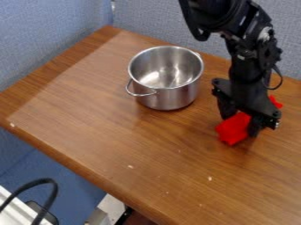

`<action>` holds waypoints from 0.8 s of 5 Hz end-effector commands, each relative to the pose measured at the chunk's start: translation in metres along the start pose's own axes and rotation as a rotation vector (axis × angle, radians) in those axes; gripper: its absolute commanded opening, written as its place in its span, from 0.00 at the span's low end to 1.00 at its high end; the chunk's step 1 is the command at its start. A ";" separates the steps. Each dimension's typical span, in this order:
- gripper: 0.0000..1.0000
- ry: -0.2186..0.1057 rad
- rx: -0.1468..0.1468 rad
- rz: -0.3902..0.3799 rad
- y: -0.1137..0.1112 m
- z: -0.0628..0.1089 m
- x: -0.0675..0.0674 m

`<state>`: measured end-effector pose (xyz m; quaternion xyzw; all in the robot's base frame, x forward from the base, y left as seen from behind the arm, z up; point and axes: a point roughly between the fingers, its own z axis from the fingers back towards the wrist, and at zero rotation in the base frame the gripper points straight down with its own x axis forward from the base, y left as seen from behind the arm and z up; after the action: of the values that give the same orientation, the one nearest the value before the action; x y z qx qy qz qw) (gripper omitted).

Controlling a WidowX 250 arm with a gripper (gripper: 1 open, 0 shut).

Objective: Move the red object from the metal pot to the table

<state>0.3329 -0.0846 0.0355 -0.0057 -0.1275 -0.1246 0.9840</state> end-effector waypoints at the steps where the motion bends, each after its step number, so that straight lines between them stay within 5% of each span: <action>1: 1.00 -0.027 -0.002 0.029 0.007 0.008 0.009; 4: 1.00 0.018 -0.027 0.084 0.016 0.022 0.009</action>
<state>0.3303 -0.0727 0.0393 -0.0184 -0.0851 -0.0942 0.9917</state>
